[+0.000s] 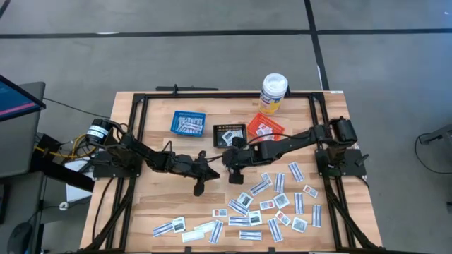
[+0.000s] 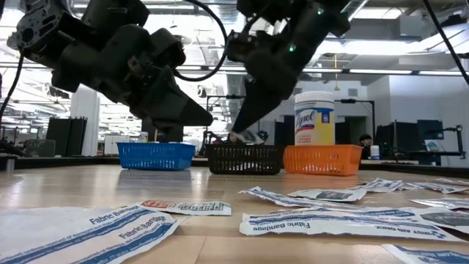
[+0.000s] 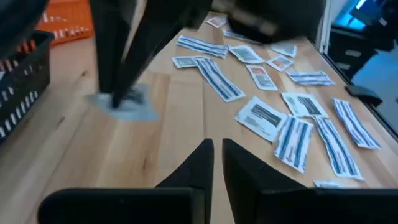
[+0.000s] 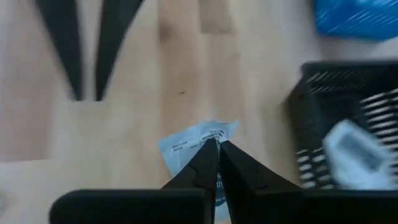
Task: Pick & Place First Aid Supplies
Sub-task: Put the towelette pack into the black bin
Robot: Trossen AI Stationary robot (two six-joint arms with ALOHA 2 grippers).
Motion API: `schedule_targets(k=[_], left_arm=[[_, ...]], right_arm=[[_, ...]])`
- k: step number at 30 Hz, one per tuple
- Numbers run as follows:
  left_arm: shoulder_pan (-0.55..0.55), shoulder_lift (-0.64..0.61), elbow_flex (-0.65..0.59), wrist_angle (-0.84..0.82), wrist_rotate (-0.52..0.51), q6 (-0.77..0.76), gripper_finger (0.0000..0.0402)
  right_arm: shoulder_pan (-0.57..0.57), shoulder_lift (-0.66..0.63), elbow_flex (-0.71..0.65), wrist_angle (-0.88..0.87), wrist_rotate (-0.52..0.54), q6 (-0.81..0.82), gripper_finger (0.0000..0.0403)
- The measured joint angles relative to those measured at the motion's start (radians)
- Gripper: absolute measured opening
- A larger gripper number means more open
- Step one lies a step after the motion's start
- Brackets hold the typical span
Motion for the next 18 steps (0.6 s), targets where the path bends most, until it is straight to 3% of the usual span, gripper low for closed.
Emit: schedule_targets(k=[6, 18], left_arm=[[0.046, 0.000, 0.000, 0.002, -0.052, -0.044, 0.0071], [0.102, 0.000, 0.001, 0.050, -0.040, -0.079, 0.0090]], right_arm=[[0.025, 0.014, 0.009, 0.074, 0.180, -0.036, 0.0003], [0.054, 0.013, 0.005, 0.102, 0.196, -0.081, 0.0004]])
